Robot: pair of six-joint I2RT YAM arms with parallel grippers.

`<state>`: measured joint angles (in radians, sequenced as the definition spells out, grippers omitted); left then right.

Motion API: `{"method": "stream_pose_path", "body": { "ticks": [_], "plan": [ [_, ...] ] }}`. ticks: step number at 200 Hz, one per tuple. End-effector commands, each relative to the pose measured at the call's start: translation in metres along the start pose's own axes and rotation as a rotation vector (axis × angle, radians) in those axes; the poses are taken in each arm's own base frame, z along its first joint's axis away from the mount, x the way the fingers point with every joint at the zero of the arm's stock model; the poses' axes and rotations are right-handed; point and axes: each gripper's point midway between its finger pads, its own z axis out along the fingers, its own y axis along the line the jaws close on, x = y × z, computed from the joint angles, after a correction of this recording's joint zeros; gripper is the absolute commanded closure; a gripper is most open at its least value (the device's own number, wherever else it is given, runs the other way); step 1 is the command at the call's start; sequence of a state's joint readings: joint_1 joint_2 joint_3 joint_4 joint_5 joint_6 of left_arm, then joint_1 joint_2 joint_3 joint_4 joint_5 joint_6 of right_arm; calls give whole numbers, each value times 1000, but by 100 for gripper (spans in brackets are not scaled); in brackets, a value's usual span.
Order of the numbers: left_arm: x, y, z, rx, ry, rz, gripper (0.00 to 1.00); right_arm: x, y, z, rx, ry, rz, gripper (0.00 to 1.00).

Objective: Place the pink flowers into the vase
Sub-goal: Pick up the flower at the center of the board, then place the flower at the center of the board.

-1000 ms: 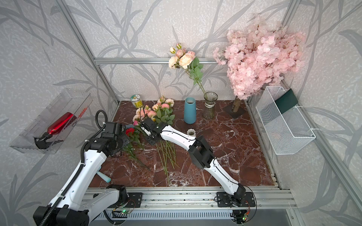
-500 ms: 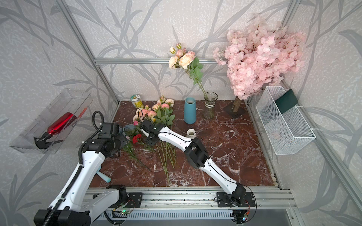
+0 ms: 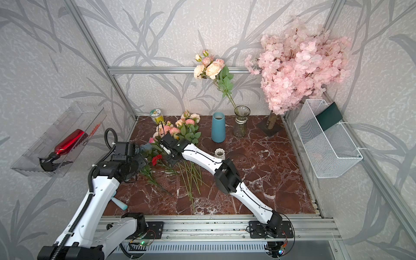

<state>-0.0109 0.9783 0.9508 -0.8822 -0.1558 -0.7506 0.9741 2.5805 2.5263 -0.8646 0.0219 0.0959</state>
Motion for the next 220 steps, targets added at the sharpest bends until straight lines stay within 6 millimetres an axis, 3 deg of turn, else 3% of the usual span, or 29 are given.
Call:
{"method": "stream_pose_path", "body": {
  "ticks": [1,30,56,88,117,120,124,185,203,220],
  "plan": [
    [-3,0,-4,10,-11,6,33,-50,6,-72,-43,-165,90,100],
    [-4,-1,-5,16,-16,6,33,-67,23,-94,-153,-221,158,100],
    [-6,-1,-7,18,-26,10,33,-69,50,-91,-259,-208,166,100],
    [-8,0,-7,18,-43,5,33,-57,74,-64,-321,-153,187,100],
    [-10,-1,-7,28,-53,-3,33,-47,82,-41,-367,-121,241,100],
    [-10,-2,-7,29,-53,-3,33,-42,99,-40,-380,-111,222,100],
    [-11,-3,-7,31,-53,-2,33,-40,103,-37,-381,-107,220,100],
    [-11,-4,-5,31,-50,-10,33,-2,105,9,-280,-15,196,100],
    [-9,-6,-4,45,-42,-16,32,0,102,5,-216,-19,157,79],
    [-10,-7,-5,53,-44,-18,32,-6,92,-11,-146,-44,126,70]
  ]
}}
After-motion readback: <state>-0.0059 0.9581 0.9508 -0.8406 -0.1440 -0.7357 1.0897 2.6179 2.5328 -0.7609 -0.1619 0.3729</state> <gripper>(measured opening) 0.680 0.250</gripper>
